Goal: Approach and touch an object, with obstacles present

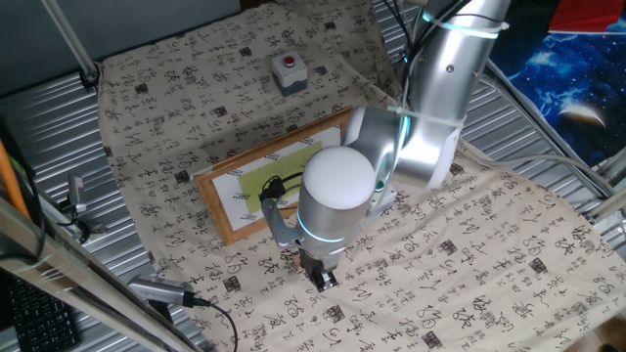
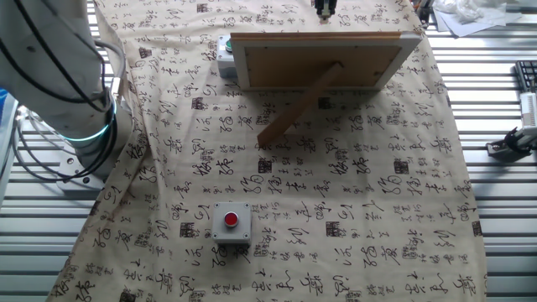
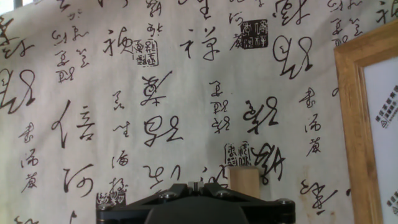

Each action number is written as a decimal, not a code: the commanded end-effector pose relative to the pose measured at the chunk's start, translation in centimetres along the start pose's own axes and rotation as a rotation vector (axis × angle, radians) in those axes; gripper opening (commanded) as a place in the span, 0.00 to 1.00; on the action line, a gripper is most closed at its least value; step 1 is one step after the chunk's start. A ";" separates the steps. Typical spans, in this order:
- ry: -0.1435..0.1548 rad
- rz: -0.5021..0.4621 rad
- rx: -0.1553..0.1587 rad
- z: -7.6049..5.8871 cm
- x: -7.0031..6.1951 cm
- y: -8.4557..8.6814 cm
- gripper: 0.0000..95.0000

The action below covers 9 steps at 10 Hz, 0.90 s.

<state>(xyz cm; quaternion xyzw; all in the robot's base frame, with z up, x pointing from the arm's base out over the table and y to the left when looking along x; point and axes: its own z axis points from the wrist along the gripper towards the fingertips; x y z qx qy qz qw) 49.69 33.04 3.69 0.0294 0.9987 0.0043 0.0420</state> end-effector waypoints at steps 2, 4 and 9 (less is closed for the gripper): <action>-0.003 -0.002 0.002 0.7 -0.1 -0.1 0.00; -0.008 -0.004 0.002 1.2 -0.1 -0.1 0.00; -0.010 -0.013 0.004 1.1 -0.1 -0.1 0.00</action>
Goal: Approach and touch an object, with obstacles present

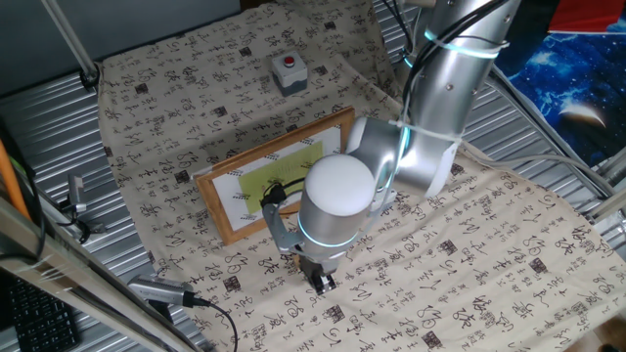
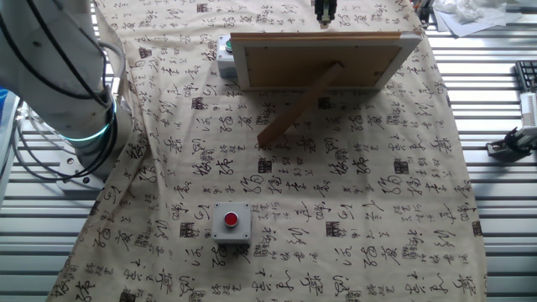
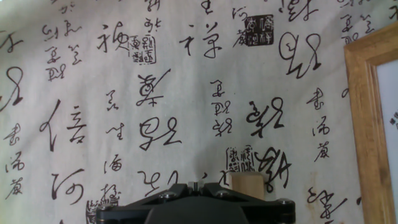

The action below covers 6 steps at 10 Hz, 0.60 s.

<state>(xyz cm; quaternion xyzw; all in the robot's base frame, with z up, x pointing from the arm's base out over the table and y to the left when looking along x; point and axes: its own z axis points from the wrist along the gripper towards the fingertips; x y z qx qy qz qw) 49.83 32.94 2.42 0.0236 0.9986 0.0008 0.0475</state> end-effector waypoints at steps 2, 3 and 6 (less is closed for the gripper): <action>0.003 -0.003 -0.003 -1.4 0.0 -0.1 0.00; 0.003 -0.006 -0.004 -1.7 -0.1 -0.3 0.00; 0.005 -0.029 -0.005 -2.5 -0.7 -2.5 0.00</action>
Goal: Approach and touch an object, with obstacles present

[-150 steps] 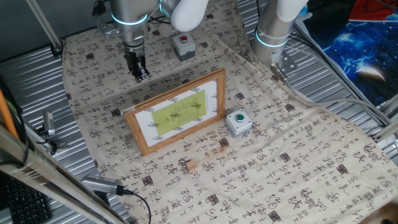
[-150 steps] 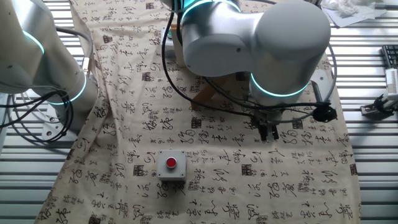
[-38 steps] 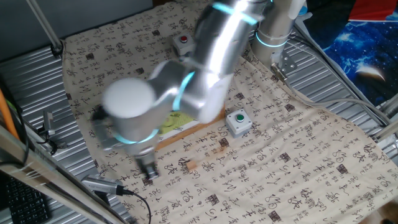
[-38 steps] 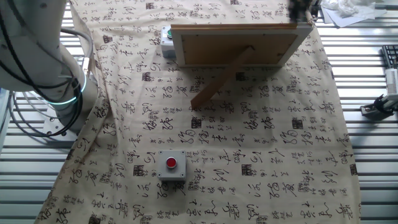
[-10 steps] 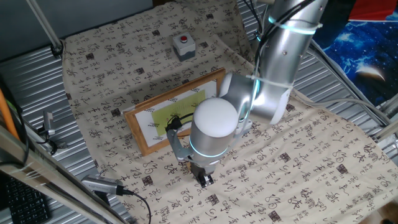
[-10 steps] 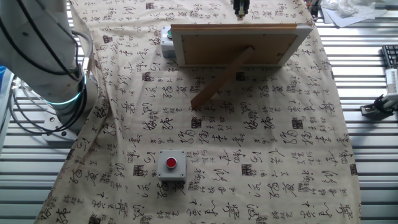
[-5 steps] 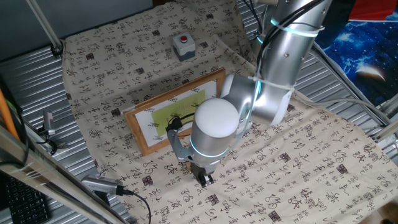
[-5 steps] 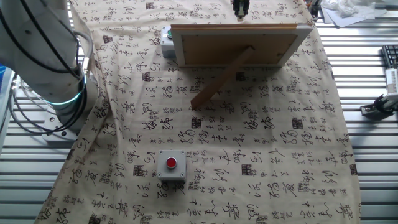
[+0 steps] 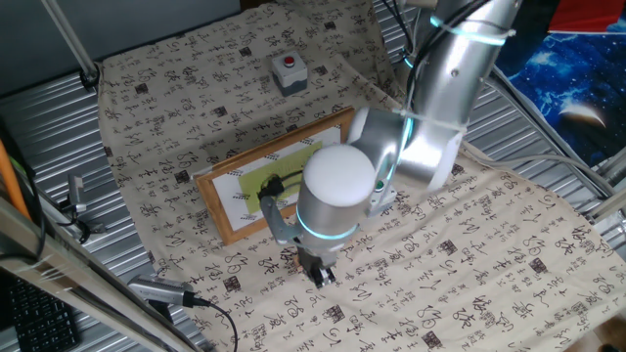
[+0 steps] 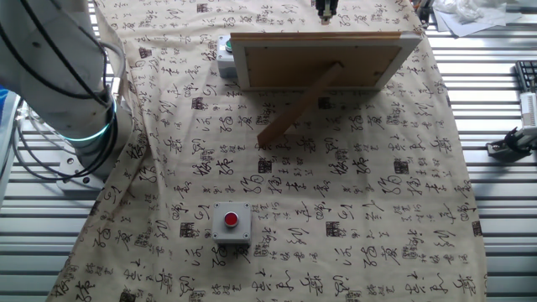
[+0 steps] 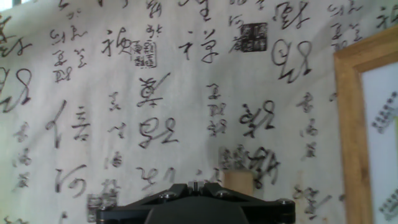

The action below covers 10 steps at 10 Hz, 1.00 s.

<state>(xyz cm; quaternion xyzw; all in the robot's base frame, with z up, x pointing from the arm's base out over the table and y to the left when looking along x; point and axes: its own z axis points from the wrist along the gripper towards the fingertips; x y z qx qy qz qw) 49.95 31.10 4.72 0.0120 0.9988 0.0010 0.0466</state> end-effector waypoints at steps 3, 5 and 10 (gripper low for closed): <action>0.006 -0.038 -0.007 -1.4 -0.9 -3.8 0.00; 0.006 -0.041 -0.008 -1.4 -1.0 -4.8 0.00; -0.001 -0.048 -0.010 0.7 -1.1 -5.5 0.00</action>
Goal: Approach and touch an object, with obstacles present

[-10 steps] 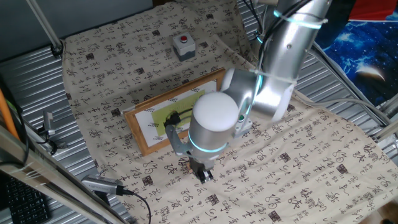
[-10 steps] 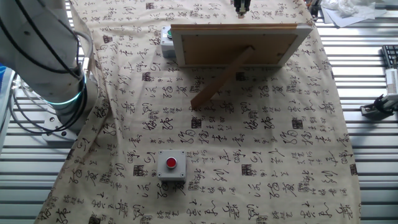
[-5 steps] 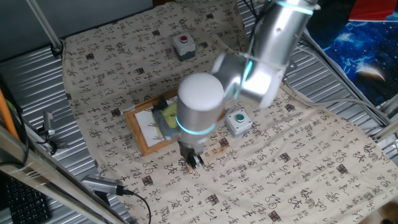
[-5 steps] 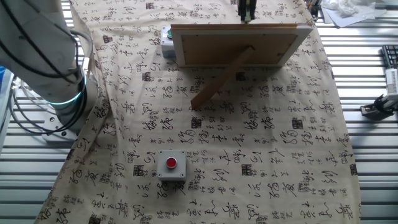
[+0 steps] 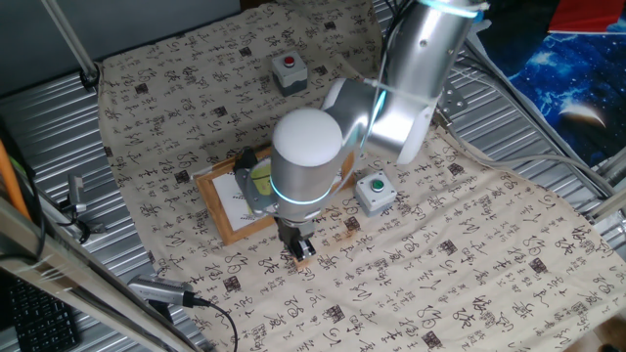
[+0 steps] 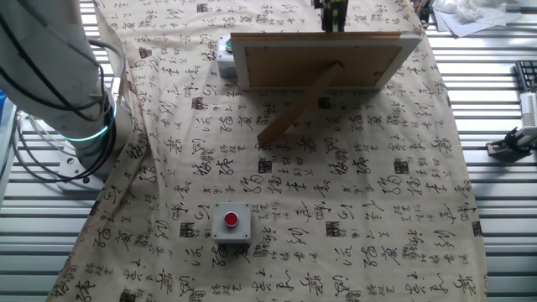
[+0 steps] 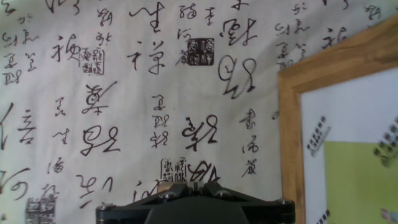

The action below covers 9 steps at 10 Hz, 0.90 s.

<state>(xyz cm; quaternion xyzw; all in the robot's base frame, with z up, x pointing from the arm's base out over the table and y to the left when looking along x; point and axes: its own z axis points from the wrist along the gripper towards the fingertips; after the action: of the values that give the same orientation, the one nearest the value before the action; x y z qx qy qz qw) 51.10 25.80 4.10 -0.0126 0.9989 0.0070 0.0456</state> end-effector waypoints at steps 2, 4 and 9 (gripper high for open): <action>-0.006 -0.002 0.004 0.8 0.2 -0.3 0.00; -0.008 -0.003 0.004 1.0 0.3 -0.4 0.00; -0.016 0.003 -0.005 1.8 1.0 -0.2 0.00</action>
<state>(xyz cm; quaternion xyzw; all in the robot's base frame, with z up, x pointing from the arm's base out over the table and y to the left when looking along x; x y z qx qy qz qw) 50.18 25.69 2.16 -0.0110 0.9985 0.0105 0.0524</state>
